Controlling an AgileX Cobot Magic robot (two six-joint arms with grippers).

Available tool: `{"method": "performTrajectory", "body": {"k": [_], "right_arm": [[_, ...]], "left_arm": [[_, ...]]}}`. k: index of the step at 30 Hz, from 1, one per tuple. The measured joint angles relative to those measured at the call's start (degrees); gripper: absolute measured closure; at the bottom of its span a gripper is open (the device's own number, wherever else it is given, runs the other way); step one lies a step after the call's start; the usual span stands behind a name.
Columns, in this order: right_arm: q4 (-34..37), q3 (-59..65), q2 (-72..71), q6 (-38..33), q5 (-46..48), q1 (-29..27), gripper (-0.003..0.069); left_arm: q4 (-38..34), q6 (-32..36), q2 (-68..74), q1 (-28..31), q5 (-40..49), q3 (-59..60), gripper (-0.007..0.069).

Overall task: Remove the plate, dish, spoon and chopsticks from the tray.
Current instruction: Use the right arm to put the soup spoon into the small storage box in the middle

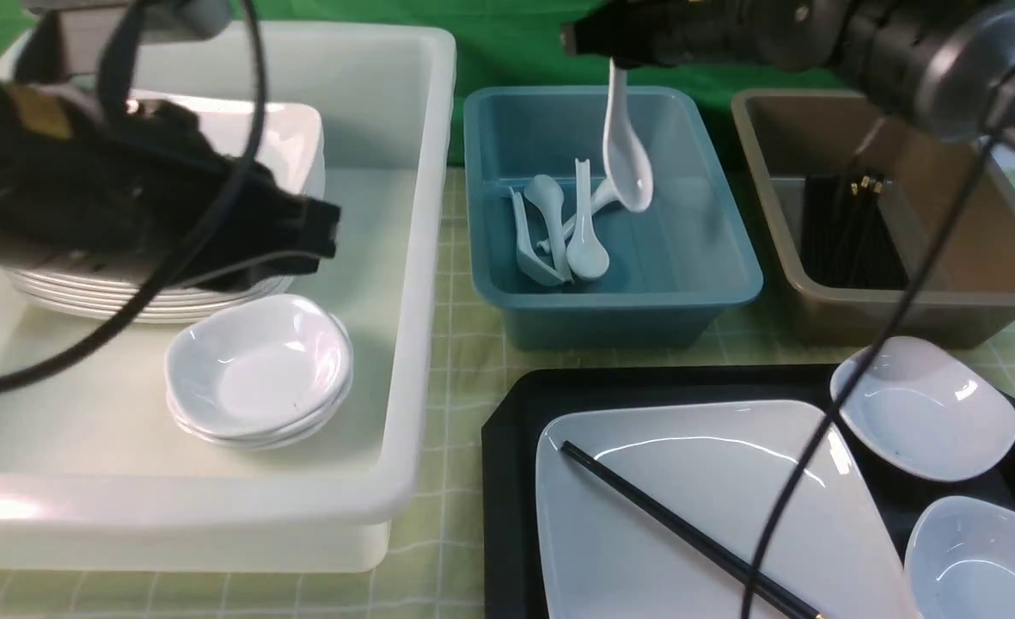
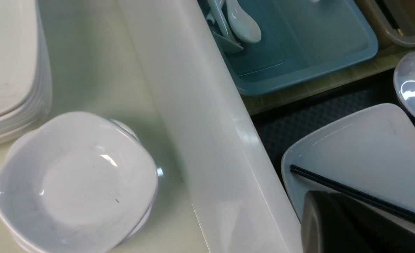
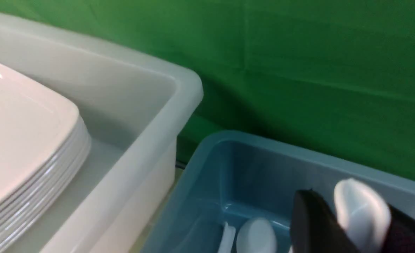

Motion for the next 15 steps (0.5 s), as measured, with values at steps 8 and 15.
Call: {"method": "performTrajectory", "body": {"k": [8,15], "right_arm": [[-0.1,-1.0,5.2,0.1,0.7,0.0,0.0319],[-0.2,-1.5,-0.9,0.6,20.3,0.0,0.0269]], "left_arm": [[-2.6,-0.8,-11.2,0.0,-0.1,9.9,0.0623],[-3.0,-0.9,-18.5,0.0,0.2,15.2,0.0623]]}}
